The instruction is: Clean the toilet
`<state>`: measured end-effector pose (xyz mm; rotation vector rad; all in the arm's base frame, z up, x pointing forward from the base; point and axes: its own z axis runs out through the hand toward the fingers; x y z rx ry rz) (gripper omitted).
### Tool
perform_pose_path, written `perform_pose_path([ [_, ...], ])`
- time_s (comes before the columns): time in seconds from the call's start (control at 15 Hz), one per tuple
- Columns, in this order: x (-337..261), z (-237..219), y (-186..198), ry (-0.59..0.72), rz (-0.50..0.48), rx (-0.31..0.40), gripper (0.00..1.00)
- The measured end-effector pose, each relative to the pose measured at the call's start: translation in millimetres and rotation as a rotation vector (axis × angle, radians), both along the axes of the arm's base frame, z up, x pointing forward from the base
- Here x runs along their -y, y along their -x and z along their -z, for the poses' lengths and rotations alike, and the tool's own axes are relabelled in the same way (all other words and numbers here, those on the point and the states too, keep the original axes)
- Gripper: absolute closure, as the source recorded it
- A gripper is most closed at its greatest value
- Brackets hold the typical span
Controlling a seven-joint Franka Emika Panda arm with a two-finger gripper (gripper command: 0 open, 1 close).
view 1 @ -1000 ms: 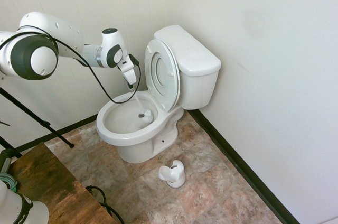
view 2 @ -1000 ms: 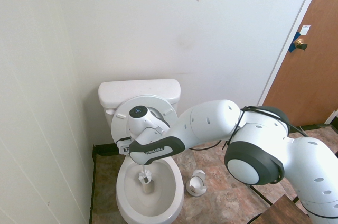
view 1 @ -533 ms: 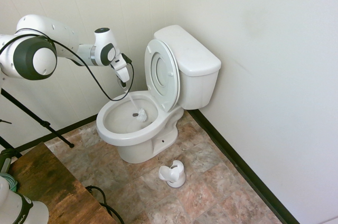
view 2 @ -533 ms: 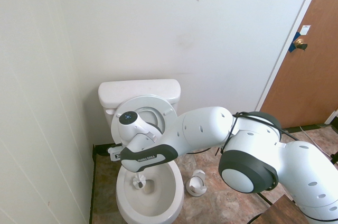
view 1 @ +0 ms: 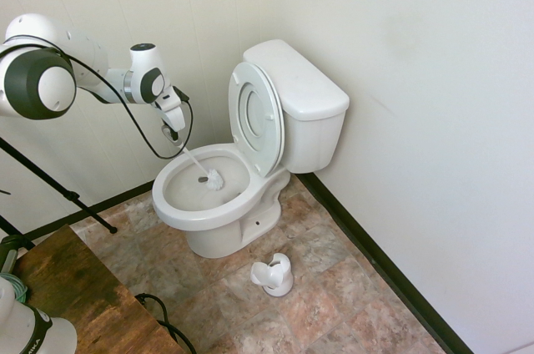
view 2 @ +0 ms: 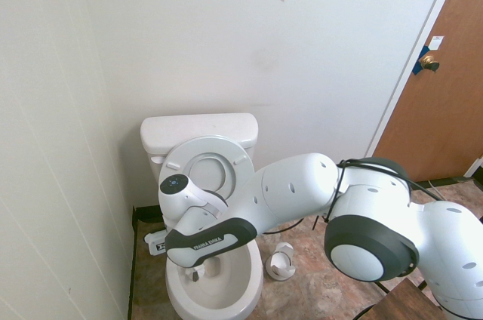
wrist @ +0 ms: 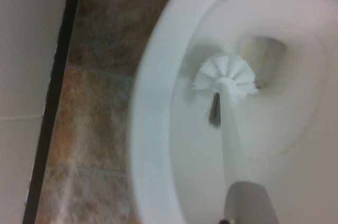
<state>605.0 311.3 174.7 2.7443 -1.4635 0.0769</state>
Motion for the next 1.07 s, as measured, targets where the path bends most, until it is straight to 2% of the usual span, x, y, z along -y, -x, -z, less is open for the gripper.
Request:
perform_pose_path([
  [0.47,28.4,10.9,59.5,0.014,-0.043,-0.053,1.0],
  [1.07,137.1,-19.3,48.0,0.0,0.056,-0.047,1.0],
])
